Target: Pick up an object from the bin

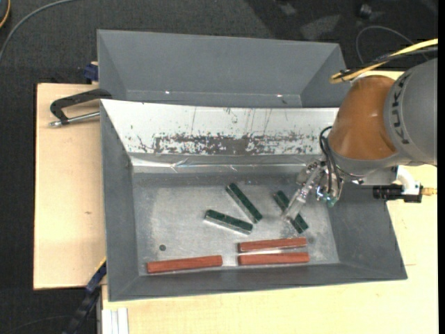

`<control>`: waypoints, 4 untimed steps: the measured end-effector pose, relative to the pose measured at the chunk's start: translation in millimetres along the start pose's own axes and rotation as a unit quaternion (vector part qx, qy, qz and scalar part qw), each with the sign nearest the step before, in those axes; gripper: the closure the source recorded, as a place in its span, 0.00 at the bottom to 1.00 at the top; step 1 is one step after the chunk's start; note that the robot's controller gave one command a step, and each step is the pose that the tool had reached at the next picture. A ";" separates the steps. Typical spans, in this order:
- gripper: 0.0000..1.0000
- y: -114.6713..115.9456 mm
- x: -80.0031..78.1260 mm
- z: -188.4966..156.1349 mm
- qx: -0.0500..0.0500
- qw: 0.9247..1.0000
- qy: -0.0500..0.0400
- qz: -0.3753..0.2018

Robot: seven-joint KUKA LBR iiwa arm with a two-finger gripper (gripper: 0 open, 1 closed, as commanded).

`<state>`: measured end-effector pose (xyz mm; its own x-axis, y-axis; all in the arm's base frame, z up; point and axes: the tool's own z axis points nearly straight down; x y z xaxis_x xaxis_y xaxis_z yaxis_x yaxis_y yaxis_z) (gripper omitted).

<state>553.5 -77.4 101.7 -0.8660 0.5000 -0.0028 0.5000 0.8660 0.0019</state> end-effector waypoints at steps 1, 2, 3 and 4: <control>0.00 14.2 12.5 -1.4 0.000 0.993 0.002 0.115; 0.00 2.6 17.8 32.2 0.002 0.975 0.003 0.221; 0.00 3.2 17.7 31.7 0.001 0.975 0.002 0.220; 1.00 3.2 17.7 31.7 0.001 0.975 0.002 0.220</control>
Offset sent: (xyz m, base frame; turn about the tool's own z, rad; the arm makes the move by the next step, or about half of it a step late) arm -0.0046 0.0174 0.0007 0.2319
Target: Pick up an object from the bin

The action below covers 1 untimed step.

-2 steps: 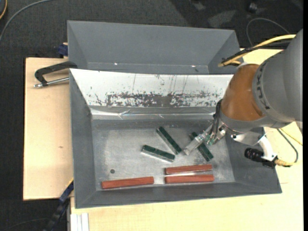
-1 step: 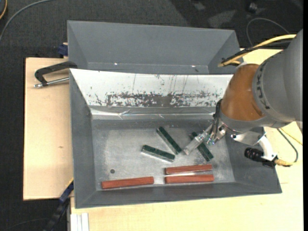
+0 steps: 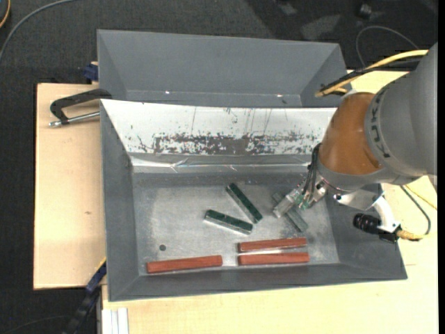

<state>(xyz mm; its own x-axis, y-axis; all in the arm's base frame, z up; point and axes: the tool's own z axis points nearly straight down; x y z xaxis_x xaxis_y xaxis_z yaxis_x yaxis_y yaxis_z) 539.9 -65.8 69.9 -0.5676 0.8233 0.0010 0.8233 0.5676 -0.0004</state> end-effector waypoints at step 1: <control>1.00 1.6 -0.6 -30.0 -0.003 1.000 -0.002 -0.001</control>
Offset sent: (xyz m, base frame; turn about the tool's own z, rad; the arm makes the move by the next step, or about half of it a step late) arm 0.0001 0.0000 0.0277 0.0000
